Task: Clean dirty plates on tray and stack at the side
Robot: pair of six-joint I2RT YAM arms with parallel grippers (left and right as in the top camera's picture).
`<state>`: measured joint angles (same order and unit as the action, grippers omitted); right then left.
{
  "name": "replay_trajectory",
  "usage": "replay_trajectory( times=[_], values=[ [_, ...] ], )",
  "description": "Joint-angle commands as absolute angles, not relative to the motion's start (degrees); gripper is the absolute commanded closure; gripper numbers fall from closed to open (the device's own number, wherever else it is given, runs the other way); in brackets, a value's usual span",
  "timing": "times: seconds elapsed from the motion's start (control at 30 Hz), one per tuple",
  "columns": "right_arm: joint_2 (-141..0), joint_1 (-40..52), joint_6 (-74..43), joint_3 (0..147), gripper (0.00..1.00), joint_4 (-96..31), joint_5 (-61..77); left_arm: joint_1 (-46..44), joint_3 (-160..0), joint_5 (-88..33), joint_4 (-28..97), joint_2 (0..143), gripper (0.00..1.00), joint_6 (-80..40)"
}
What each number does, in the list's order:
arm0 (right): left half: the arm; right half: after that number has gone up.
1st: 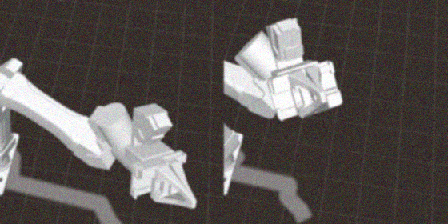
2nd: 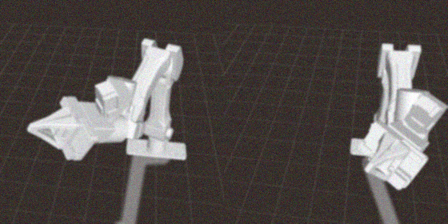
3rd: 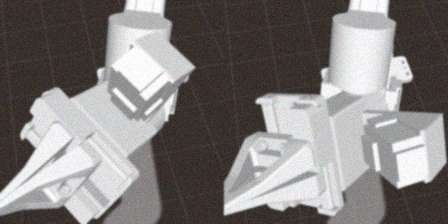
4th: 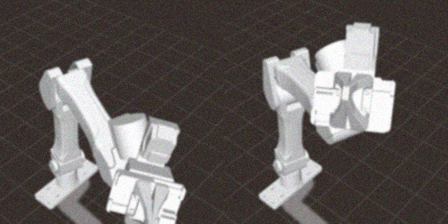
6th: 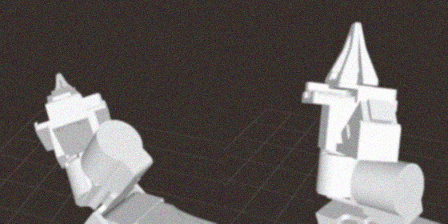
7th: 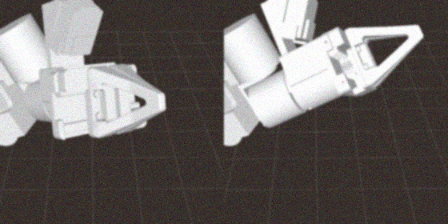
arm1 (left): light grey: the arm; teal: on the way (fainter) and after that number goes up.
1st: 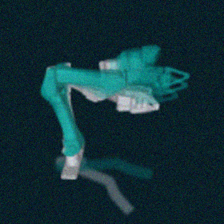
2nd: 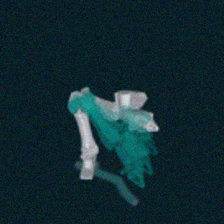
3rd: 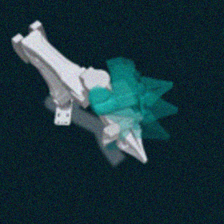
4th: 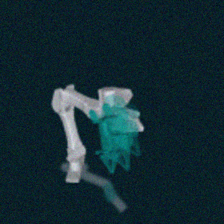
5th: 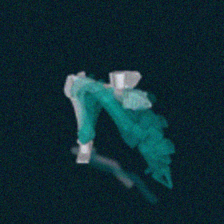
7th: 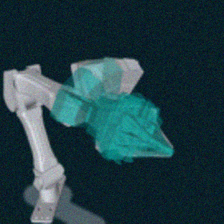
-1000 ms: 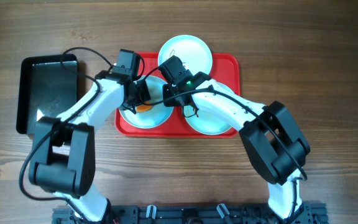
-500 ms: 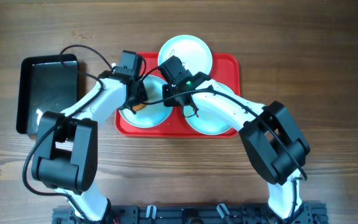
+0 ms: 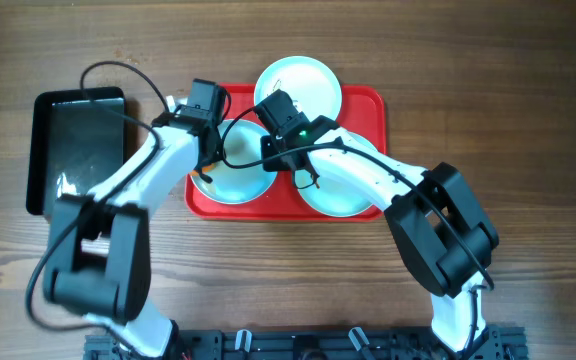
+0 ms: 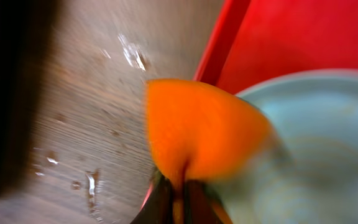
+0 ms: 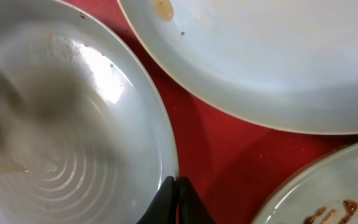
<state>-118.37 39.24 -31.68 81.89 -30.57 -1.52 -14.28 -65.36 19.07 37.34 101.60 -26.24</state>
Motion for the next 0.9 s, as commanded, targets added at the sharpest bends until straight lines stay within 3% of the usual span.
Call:
replay_trajectory(
  times=[0.0,0.13,0.37,0.67,0.77,0.8,0.87],
  values=[
    [-119.07,38.98,-31.51,82.0,0.96,-30.76,-2.5,-14.68,-67.46,22.61,37.5,89.76,0.96,-25.98],
    [-118.98,38.98,-31.0,82.35,0.96,-30.68,-2.5,-14.68,-67.46,22.55,39.29,81.71,0.96,-27.73],
    [-113.82,38.98,-19.99,85.69,0.96,-31.0,-3.07,-14.68,-67.46,19.55,46.19,75.31,0.96,-30.52],
    [-100.71,39.94,-3.9,86.08,0.96,-33.43,-23.66,-14.24,-67.44,18.22,51.62,75.75,0.96,-30.55],
    [-99.37,40.62,-3.99,86.08,0.96,-35.68,-25.8,-14.24,-67.44,17.56,52.99,75.75,0.96,-30.55],
    [-99.35,40.69,-5.93,86.08,0.92,-36.56,-23.59,-14.24,-67.44,17.39,53.3,75.75,0.96,-30.55],
    [-99.66,40.62,-10.0,85.78,0.71,-37.32,-17.06,-14.24,-67.44,17.34,54.08,75.75,0.96,-30.55]
  ],
)
